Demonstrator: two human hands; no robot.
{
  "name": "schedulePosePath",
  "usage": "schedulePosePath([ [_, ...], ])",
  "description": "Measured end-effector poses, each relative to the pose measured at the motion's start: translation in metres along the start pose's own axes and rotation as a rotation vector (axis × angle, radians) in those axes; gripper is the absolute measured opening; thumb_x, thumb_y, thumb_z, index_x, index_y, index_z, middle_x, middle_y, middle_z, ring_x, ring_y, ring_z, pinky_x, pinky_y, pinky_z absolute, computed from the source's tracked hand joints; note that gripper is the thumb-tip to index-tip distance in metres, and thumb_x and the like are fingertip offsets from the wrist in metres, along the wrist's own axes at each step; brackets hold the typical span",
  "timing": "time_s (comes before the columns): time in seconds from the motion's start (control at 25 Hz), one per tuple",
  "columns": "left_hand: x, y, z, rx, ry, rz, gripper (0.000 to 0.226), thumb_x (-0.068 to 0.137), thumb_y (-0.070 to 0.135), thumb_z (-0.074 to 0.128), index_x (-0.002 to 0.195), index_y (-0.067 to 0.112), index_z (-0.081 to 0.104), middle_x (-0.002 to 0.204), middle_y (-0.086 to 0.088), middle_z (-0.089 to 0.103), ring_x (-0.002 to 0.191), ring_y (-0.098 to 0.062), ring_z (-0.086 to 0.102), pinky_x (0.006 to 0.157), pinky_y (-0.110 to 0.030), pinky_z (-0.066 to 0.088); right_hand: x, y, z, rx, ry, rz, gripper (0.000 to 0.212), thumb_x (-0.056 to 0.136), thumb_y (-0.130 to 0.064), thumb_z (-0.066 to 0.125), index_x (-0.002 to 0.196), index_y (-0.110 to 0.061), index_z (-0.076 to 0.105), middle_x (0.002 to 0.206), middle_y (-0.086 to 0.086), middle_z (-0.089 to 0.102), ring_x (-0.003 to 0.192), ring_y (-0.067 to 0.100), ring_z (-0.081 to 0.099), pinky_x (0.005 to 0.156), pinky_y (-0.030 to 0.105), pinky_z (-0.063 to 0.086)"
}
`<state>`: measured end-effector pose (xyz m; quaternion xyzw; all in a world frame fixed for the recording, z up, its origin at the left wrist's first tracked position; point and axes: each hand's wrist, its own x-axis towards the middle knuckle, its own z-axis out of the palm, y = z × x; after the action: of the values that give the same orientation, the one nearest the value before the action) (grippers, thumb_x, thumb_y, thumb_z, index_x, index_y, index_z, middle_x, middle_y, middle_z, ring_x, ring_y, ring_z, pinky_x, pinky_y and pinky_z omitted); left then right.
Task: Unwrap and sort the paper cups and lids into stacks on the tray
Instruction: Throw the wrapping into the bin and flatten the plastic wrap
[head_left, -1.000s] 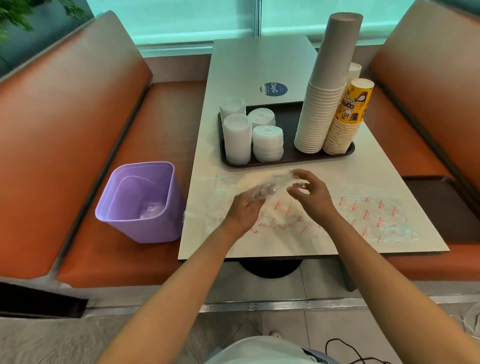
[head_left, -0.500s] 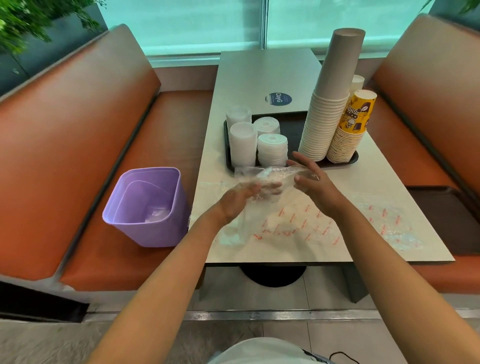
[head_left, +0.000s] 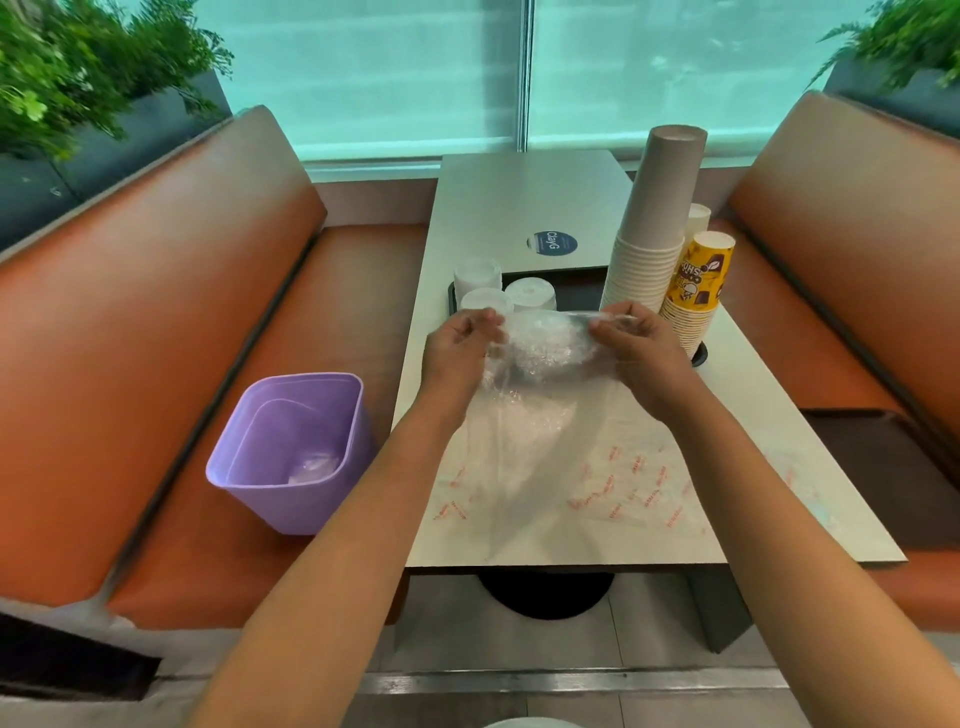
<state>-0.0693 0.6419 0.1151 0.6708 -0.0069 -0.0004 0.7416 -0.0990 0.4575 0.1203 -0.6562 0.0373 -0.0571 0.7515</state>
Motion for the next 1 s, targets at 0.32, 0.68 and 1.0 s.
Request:
schedulePosePath([
  [0.32,-0.004,0.003,0.003,0.067,-0.235,-0.040,0.019,0.090,0.026,0.061,0.108,0.024,0.058,0.093,0.004,0.067,0.080,-0.008,0.063,0.066,-0.012,0.045,-0.003,-0.007,-0.001,0.033,0.154,-0.127,0.029,0.088,0.005,0.057,0.071,-0.015,0.045,0.070,0.001,0.047,0.063,0.011,0.049,0.057,0.021,0.047],
  [0.68,0.005,0.012,0.013,0.059,-0.199,0.058,0.016,0.096,0.006,0.049,0.105,0.007,0.062,0.086,0.003,0.064,0.066,-0.004,0.061,0.055,-0.007,0.043,-0.011,-0.005,-0.019,-0.082,-0.020,-0.172,0.010,0.086,-0.025,0.061,0.093,-0.021,0.068,0.082,-0.010,0.070,0.081,0.007,0.065,0.074,0.023,0.054],
  [1.0,0.003,0.002,0.011,0.158,-0.217,0.314,0.024,0.094,0.002,0.051,0.098,0.021,0.065,0.087,0.003,0.065,0.079,0.000,0.063,0.072,-0.017,0.052,-0.008,-0.009,-0.028,-0.322,0.210,-0.108,0.018,0.089,-0.007,0.061,0.076,-0.019,0.063,0.074,-0.002,0.057,0.063,0.009,0.049,0.060,0.022,0.043],
])
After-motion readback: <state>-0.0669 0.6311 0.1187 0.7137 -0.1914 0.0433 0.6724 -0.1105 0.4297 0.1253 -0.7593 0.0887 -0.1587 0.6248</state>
